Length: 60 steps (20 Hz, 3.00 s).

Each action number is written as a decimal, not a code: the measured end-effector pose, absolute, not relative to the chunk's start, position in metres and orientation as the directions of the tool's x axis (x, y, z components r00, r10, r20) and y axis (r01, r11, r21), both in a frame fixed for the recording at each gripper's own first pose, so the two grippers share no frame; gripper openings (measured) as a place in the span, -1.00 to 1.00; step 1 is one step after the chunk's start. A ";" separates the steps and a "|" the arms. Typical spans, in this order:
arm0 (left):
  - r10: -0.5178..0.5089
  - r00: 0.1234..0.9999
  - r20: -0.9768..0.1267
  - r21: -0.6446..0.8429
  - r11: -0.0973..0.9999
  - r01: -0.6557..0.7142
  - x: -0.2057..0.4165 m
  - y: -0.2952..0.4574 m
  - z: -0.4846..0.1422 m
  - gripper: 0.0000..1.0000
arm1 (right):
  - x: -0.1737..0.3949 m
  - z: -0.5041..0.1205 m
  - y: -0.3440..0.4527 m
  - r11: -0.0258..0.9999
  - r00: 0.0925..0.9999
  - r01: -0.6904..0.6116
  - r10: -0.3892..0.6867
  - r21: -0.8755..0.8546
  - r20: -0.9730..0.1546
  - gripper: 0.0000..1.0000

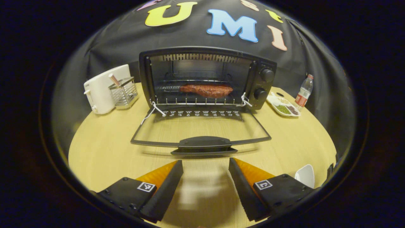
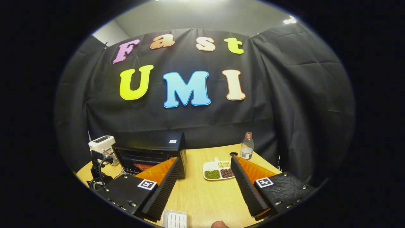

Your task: Open the electric oven with the left hand, put the food in, and close the electric oven.

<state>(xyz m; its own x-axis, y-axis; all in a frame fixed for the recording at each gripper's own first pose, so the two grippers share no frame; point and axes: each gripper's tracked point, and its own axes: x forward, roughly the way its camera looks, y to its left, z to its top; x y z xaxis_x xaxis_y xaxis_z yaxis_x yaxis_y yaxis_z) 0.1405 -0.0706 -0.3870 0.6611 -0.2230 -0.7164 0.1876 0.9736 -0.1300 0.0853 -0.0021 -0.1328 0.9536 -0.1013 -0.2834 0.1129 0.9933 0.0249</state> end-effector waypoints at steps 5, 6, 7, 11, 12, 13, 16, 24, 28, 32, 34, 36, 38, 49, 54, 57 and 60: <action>-0.186 0.659 -0.728 -0.085 0.979 0.183 0.152 -0.070 -0.397 0.86 | 0.081 -0.130 -0.004 0.993 0.954 0.118 -0.110 0.012 -0.280 0.96; -0.183 0.651 -0.736 -0.087 0.980 0.178 0.151 -0.070 -0.399 0.95 | 0.081 -0.130 -0.005 0.993 0.954 0.120 -0.112 0.011 -0.279 0.96; -0.180 0.647 -0.741 -0.085 0.981 0.175 0.151 -0.071 -0.401 0.95 | 0.081 -0.129 -0.006 0.993 0.954 0.119 -0.112 0.009 -0.278 0.96; -0.174 0.657 -0.733 -0.076 0.981 0.176 0.152 -0.071 -0.398 1.00 | 0.078 -0.126 -0.005 0.993 0.957 0.114 -0.106 0.013 -0.271 0.95; -0.173 0.663 -0.728 -0.073 0.982 0.176 0.152 -0.070 -0.395 1.00 | 0.077 -0.125 -0.005 0.994 0.958 0.111 -0.103 0.015 -0.269 0.95; -0.172 0.673 -0.720 -0.071 0.982 0.174 0.151 -0.070 -0.390 1.00 | 0.078 -0.126 -0.004 0.994 0.959 0.105 -0.097 0.016 -0.267 0.96; -0.171 0.703 -0.691 -0.068 0.983 0.173 0.150 -0.068 -0.374 0.95 | 0.075 -0.126 0.001 0.996 0.962 0.084 -0.076 0.021 -0.263 0.95; -0.182 0.757 -0.627 -0.104 0.983 0.150 0.157 -0.067 -0.339 1.00 | 0.076 -0.130 0.013 0.998 0.963 0.053 -0.041 0.039 -0.267 0.95; -0.192 0.784 -0.591 -0.102 0.981 0.163 0.165 -0.066 -0.323 0.95 | 0.079 -0.130 0.016 0.998 0.964 0.053 -0.042 0.035 -0.264 0.95; -0.205 0.831 -0.517 -0.065 0.978 0.200 0.178 -0.066 -0.297 0.83 | 0.082 -0.131 0.019 0.998 0.963 0.056 -0.046 0.031 -0.267 0.96; -0.211 0.854 -0.476 -0.039 0.975 0.219 0.193 -0.066 -0.287 1.00 | 0.084 -0.132 0.021 0.998 0.962 0.059 -0.049 0.032 -0.268 0.96; -0.215 0.857 -0.469 -0.024 0.973 0.231 0.205 -0.065 -0.289 1.00 | 0.087 -0.135 0.023 0.998 0.961 0.063 -0.051 0.033 -0.272 0.96; -0.217 0.863 -0.455 -0.030 0.973 0.229 0.225 -0.065 -0.280 0.94 | 0.088 -0.134 0.026 0.997 0.961 0.065 -0.053 0.034 -0.273 0.96; -0.153 0.968 -0.200 -0.025 0.988 0.151 0.142 -0.041 -0.126 0.93 | 0.065 -0.096 0.016 0.998 0.982 -0.030 0.041 0.062 -0.184 0.95; -0.069 0.992 -0.110 -0.016 0.998 0.067 0.059 -0.033 -0.057 0.93 | 0.031 -0.080 -0.008 0.995 0.983 -0.075 0.085 0.063 -0.166 0.95; -0.033 0.996 -0.082 -0.020 0.999 0.032 0.013 -0.030 -0.035 1.00 | 0.011 -0.065 -0.019 0.994 0.985 -0.103 0.108 0.039 -0.137 0.95; -0.016 0.998 -0.053 0.016 1.000 0.016 -0.021 -0.023 -0.016 1.00 | -0.005 -0.051 -0.027 0.995 0.990 -0.097 0.099 0.028 -0.103 0.95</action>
<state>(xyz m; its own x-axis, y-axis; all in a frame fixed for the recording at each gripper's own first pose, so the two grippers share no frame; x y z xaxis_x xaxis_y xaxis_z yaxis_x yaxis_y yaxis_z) -0.0206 -0.0233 -0.0162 0.9985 -0.0155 -0.0526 0.0164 0.9997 0.0159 -0.0045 -0.0272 -0.0507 0.9897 0.0992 -0.1027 -0.0968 0.9949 0.0285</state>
